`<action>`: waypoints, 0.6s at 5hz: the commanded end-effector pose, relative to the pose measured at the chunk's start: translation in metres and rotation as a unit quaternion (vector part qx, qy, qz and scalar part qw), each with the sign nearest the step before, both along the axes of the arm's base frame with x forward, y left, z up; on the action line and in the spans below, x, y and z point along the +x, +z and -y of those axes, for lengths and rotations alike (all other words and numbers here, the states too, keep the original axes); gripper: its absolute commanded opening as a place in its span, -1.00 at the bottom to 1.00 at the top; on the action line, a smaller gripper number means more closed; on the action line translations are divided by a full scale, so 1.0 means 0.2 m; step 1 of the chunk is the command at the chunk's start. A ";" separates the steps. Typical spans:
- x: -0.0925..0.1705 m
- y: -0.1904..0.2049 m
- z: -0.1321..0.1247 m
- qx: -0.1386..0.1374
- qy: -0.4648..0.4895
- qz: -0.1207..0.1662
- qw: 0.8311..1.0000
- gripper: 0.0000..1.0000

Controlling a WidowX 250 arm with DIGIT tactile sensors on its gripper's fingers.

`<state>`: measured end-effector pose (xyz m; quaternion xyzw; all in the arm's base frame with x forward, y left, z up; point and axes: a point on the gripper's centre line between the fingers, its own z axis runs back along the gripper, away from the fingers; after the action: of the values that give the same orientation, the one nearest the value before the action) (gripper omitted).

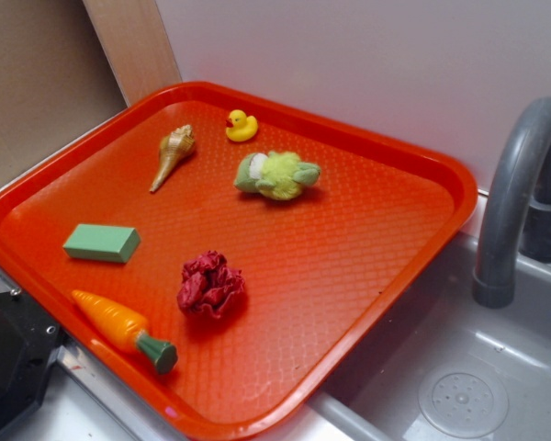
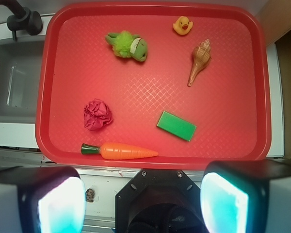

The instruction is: Grab the green block.

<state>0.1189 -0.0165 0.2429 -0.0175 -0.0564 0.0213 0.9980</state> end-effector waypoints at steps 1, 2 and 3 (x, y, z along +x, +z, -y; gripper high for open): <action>0.00 0.00 0.00 0.000 0.000 0.000 1.000 1.00; 0.12 0.05 -0.05 0.016 -0.071 0.040 0.997 1.00; 0.26 0.11 -0.09 0.056 -0.193 0.092 0.975 1.00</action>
<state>0.1689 -0.0017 0.2529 0.0206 -0.1246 -0.1948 0.9727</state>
